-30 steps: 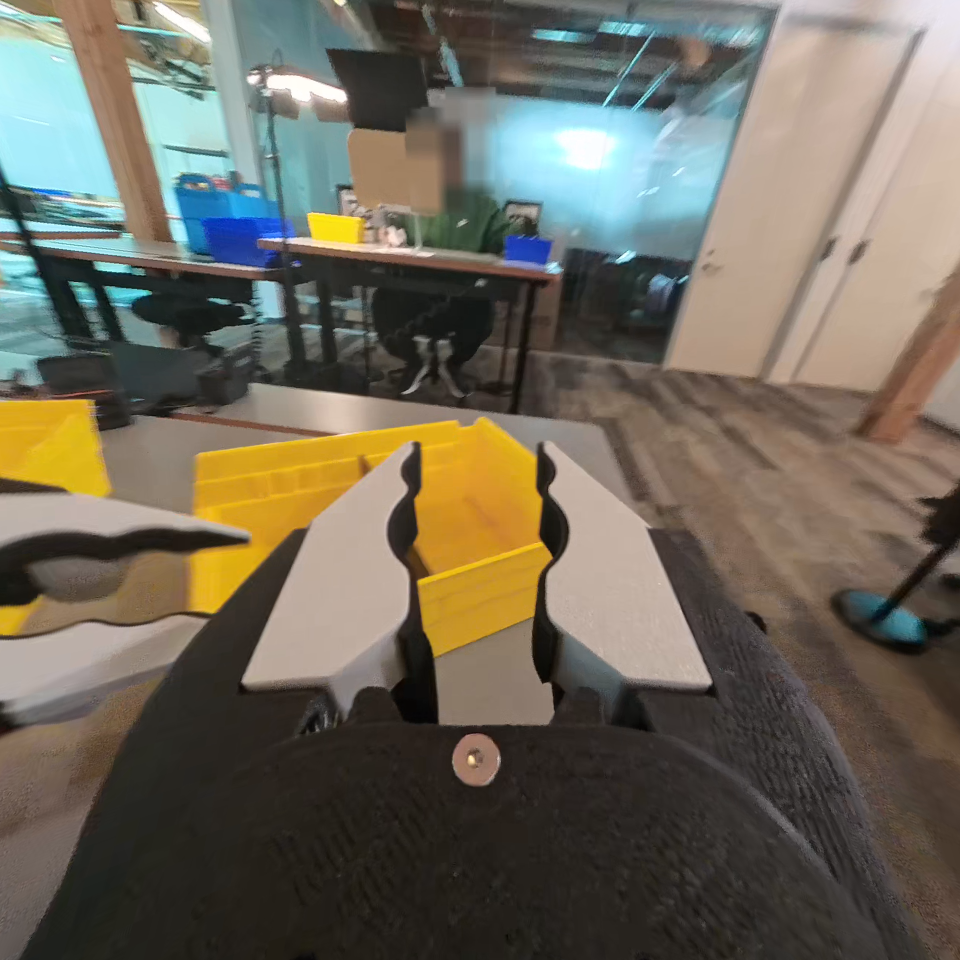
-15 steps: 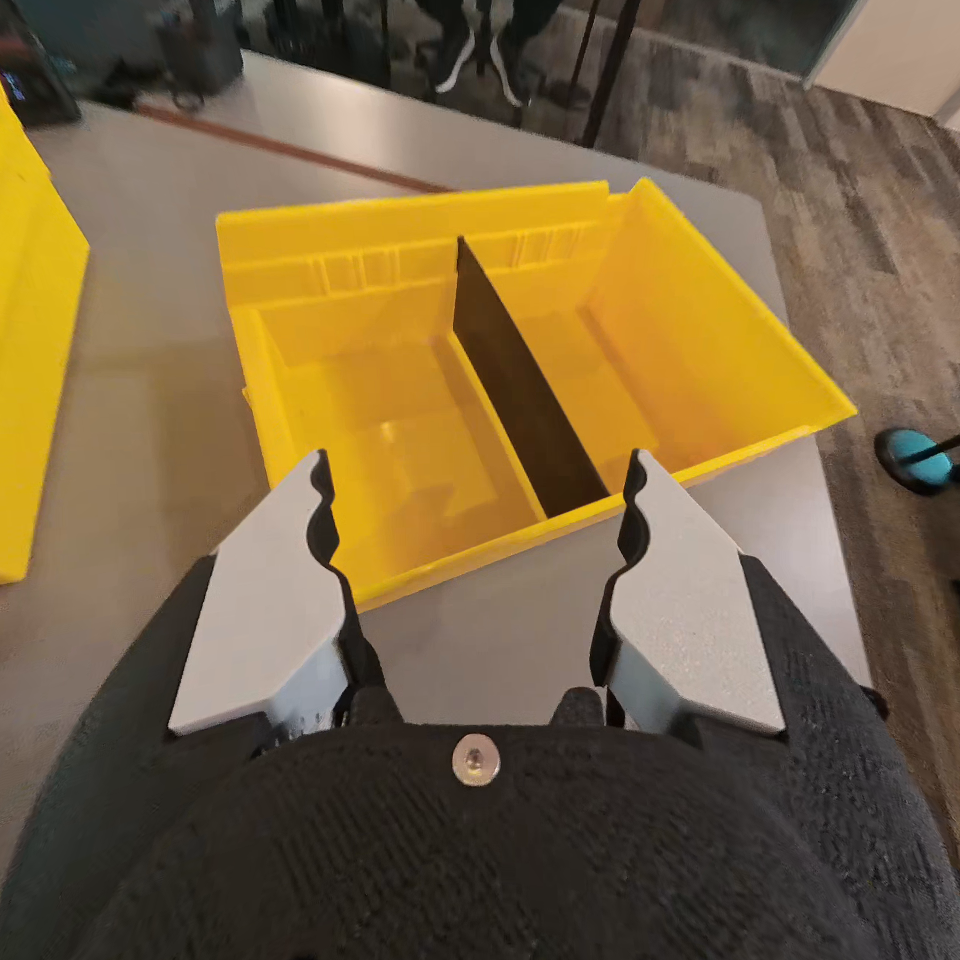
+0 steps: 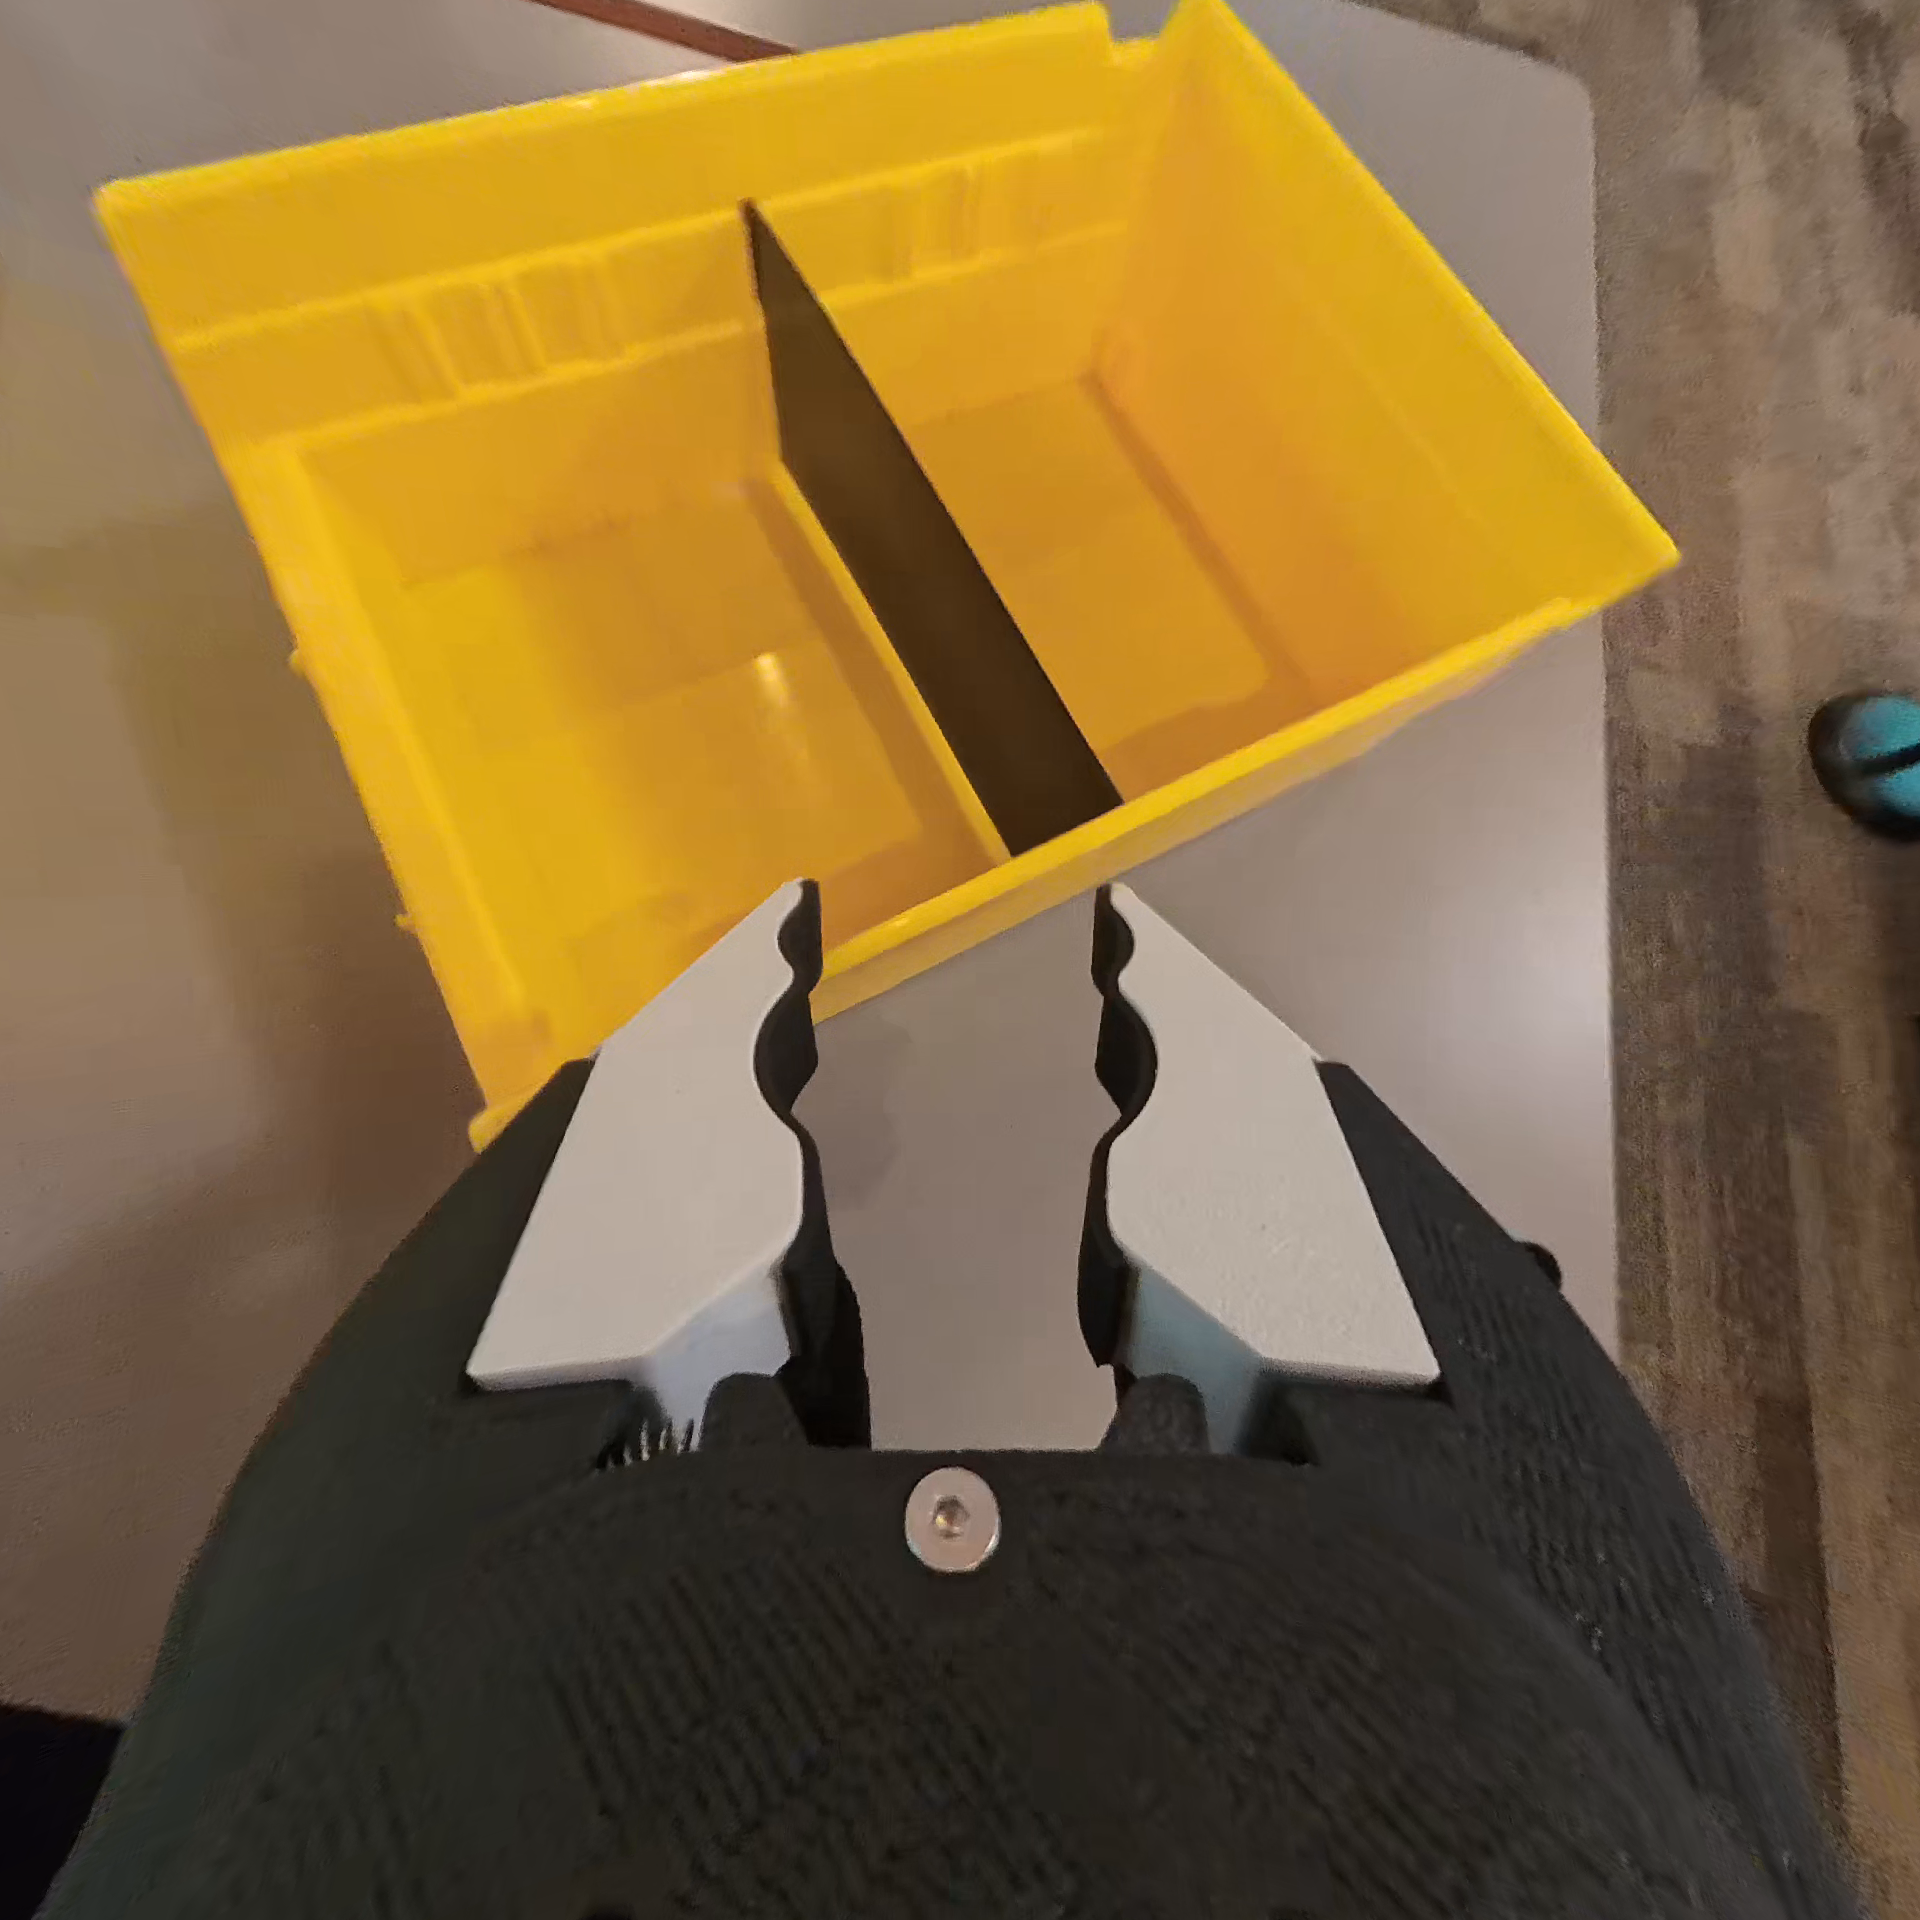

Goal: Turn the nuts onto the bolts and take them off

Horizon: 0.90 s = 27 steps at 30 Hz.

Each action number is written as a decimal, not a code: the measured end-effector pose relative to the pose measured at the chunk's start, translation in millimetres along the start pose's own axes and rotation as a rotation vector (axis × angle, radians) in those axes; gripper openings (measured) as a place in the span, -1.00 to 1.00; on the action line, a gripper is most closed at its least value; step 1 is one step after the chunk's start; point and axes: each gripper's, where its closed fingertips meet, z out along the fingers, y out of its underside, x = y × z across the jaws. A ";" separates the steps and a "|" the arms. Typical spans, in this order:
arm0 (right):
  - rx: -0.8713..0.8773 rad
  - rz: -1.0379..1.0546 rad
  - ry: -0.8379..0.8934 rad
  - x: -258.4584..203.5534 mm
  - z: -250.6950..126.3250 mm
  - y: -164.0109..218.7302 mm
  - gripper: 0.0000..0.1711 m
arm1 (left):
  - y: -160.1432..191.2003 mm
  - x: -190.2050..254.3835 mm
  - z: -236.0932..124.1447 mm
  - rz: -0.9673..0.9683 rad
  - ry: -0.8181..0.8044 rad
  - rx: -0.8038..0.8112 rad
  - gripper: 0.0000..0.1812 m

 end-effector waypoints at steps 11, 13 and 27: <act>-0.002 0.135 0.194 92.2 -28.4 37.9 -0.65 | 11.3 -55.9 -1.9 0.018 -0.111 0.030 -0.93; 0.007 0.148 0.188 95.5 -29.4 40.1 -0.62 | 12.8 -63.4 -3.4 0.020 -0.102 0.048 -0.94; 0.149 0.053 0.278 88.7 -68.2 5.3 -0.60 | 55.6 -178.4 -41.8 -0.014 -0.198 0.045 -0.92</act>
